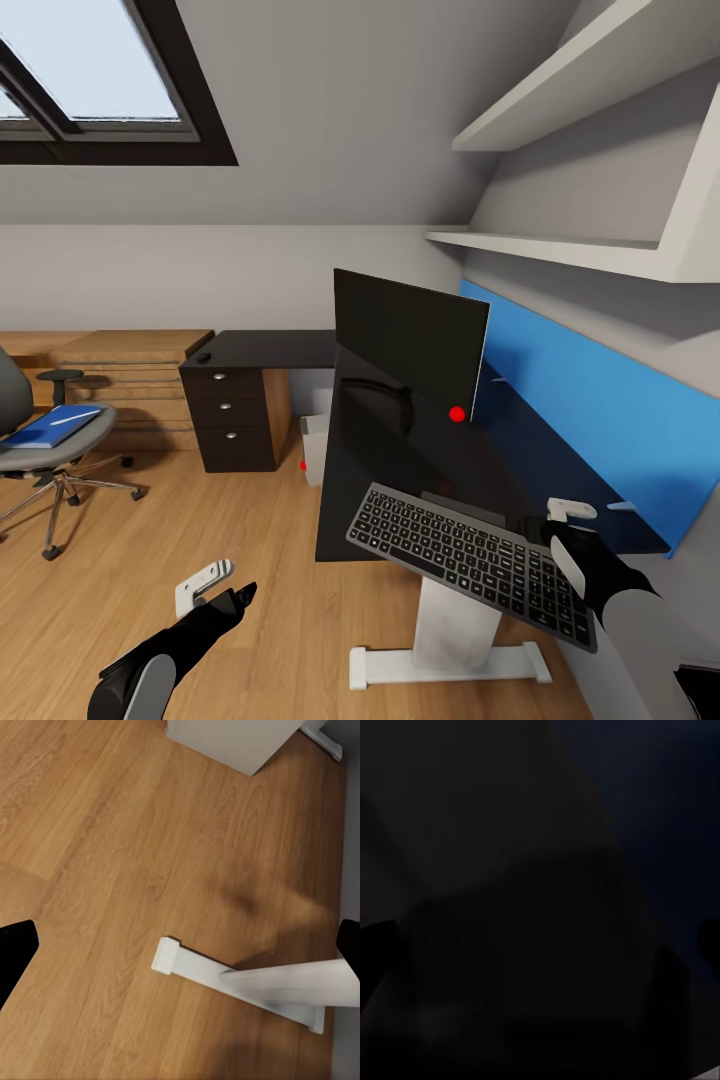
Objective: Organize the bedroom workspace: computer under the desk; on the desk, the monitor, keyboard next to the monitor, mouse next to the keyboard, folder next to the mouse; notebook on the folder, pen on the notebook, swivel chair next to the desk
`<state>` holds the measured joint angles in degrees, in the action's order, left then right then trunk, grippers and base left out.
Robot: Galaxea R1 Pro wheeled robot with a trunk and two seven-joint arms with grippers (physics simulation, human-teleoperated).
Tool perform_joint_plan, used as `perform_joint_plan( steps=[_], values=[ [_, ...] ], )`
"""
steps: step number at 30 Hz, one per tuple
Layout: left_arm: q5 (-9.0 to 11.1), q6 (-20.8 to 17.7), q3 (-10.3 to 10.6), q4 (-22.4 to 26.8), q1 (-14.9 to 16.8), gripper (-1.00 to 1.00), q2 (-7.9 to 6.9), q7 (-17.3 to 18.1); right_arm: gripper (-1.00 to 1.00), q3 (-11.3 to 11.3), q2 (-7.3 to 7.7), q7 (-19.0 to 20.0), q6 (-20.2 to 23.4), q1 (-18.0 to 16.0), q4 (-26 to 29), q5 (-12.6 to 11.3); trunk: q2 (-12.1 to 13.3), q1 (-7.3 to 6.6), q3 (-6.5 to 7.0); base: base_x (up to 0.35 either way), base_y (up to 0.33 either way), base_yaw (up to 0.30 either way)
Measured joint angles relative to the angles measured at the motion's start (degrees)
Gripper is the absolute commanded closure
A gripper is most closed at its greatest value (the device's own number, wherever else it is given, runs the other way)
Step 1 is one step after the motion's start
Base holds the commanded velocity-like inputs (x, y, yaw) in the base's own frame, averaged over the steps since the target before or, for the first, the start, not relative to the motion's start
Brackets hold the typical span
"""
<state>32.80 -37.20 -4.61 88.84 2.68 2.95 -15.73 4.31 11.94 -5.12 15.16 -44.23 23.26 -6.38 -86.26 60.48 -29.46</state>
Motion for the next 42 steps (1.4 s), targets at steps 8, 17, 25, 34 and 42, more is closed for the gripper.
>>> perform_joint_plan(
  steps=[8,17,25,34,42],
  values=[
    [-0.02,0.0,0.08,0.02,0.02,-1.0,0.05,-0.08,-1.0,0.1,0.0,-0.15,-1.5,0.05,2.73,0.22,0.01,0.0,-0.01,0.0,0.0,0.0],
    [-0.01,0.0,0.14,0.02,0.0,-1.0,0.06,-0.09,-1.0,3.27,-0.15,-0.16,-1.57,0.94,13.09,0.14,0.01,0.0,-0.01,0.0,0.0,0.0],
    [-0.01,0.0,0.17,0.03,0.0,-1.0,0.06,-0.09,-1.0,3.67,-0.32,-0.07,4.07,5.53,23.75,-2.29,0.01,0.0,-0.01,0.0,0.0,0.0],
    [-0.06,0.0,0.11,0.02,0.0,-1.0,0.02,-0.09,-1.0,7.48,-0.01,0.13,19.13,7.48,29.64,-16.52,0.01,0.0,-0.01,0.0,0.0,0.0],
    [-0.1,0.0,-0.05,-0.01,0.0,-1.0,0.0,-0.09,-1.0,10.3,-0.07,0.19,25.17,7.53,32.81,-17.91,0.01,0.0,-0.01,0.0,0.0,0.0]
  ],
)
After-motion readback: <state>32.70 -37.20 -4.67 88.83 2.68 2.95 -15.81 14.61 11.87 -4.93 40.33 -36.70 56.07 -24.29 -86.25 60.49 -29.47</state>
